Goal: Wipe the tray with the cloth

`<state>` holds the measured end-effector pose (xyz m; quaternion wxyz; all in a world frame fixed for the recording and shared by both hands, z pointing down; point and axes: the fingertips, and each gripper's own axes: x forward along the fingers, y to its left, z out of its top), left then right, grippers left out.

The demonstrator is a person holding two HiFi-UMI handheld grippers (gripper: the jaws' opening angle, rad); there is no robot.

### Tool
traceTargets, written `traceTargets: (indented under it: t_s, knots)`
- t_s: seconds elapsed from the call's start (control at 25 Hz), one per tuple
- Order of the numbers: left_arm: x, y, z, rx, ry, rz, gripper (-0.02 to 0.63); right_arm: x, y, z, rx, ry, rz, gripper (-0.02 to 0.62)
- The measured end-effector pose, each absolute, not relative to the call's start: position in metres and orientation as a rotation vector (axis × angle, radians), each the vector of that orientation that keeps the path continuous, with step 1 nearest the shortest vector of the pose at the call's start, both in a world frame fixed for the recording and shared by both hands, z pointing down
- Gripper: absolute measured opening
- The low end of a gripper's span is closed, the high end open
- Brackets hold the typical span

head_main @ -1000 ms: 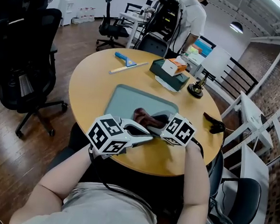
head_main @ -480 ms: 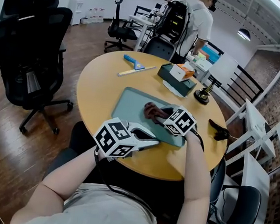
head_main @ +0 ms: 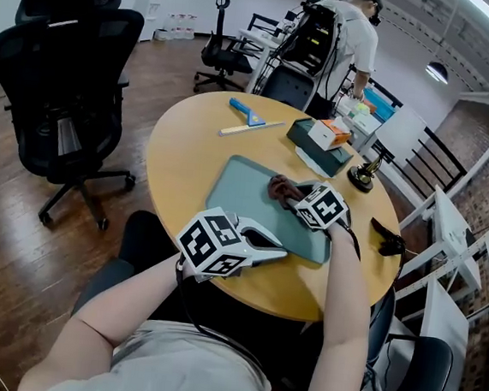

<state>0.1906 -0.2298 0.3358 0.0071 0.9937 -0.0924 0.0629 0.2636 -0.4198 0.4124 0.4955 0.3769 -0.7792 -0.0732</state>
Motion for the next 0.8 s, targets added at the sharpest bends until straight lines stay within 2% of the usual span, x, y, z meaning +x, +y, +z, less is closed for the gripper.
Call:
traceTargets:
  t_s: [0.8]
  knots:
    - [0.187, -0.231, 0.334, 3.110, -0.345, 0.182, 0.322, 0.256, -0.444, 0.413, 0.909, -1.803, -0.291, 0.132]
